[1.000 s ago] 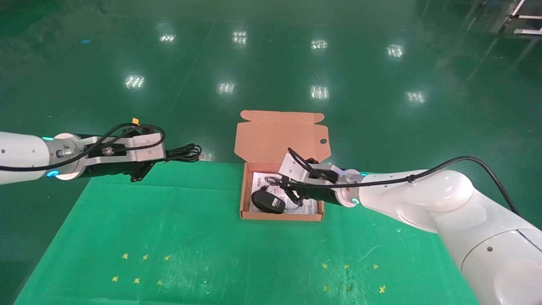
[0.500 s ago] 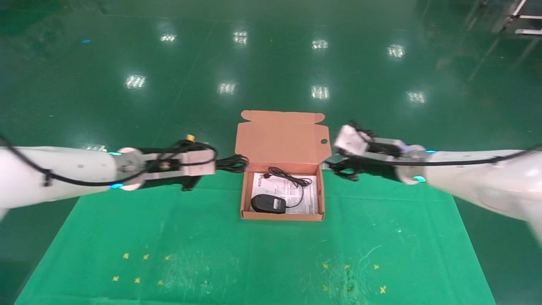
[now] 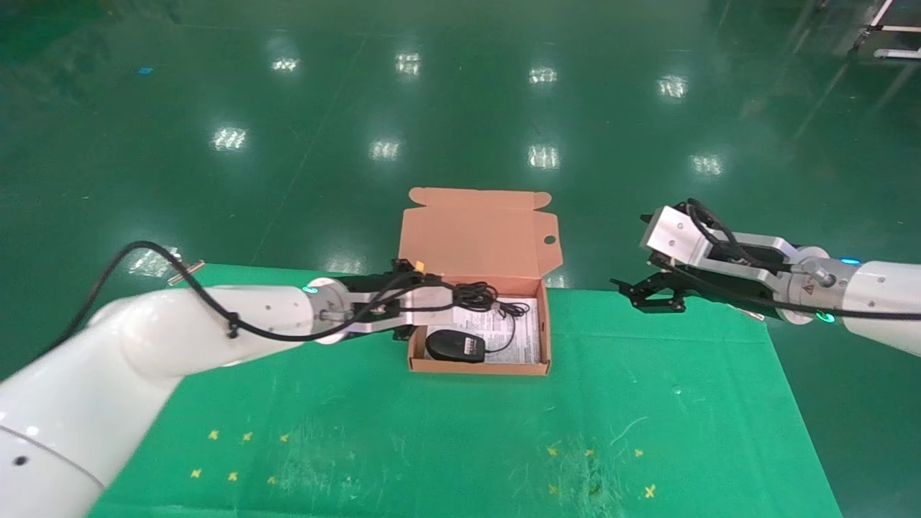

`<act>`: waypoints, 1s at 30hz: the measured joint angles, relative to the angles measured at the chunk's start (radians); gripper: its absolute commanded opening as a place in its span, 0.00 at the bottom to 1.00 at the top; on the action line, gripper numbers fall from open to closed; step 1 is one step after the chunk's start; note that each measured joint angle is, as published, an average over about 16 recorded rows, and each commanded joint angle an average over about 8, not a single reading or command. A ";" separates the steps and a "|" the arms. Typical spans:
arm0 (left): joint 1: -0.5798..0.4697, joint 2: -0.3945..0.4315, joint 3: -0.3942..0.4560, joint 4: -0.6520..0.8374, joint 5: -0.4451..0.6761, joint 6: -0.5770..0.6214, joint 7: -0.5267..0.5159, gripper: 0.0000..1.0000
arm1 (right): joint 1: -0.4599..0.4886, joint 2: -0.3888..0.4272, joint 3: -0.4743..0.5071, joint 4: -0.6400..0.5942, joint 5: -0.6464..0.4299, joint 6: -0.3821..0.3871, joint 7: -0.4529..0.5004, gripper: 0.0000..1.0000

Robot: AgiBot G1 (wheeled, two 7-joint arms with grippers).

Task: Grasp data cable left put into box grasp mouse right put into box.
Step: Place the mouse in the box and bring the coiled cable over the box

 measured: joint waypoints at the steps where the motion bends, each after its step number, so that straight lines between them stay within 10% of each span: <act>1: 0.000 0.011 0.003 0.013 -0.010 -0.011 0.015 0.00 | -0.005 0.016 -0.003 0.031 -0.011 0.004 0.026 1.00; 12: -0.010 0.078 0.092 0.102 -0.160 -0.115 0.118 0.03 | -0.048 0.164 -0.034 0.321 -0.150 0.050 0.312 1.00; 20: -0.021 0.084 0.166 0.115 -0.239 -0.161 0.120 1.00 | -0.059 0.205 -0.043 0.412 -0.219 0.065 0.414 1.00; 30: -0.024 0.082 0.176 0.114 -0.248 -0.166 0.119 1.00 | -0.060 0.206 -0.045 0.416 -0.228 0.068 0.423 1.00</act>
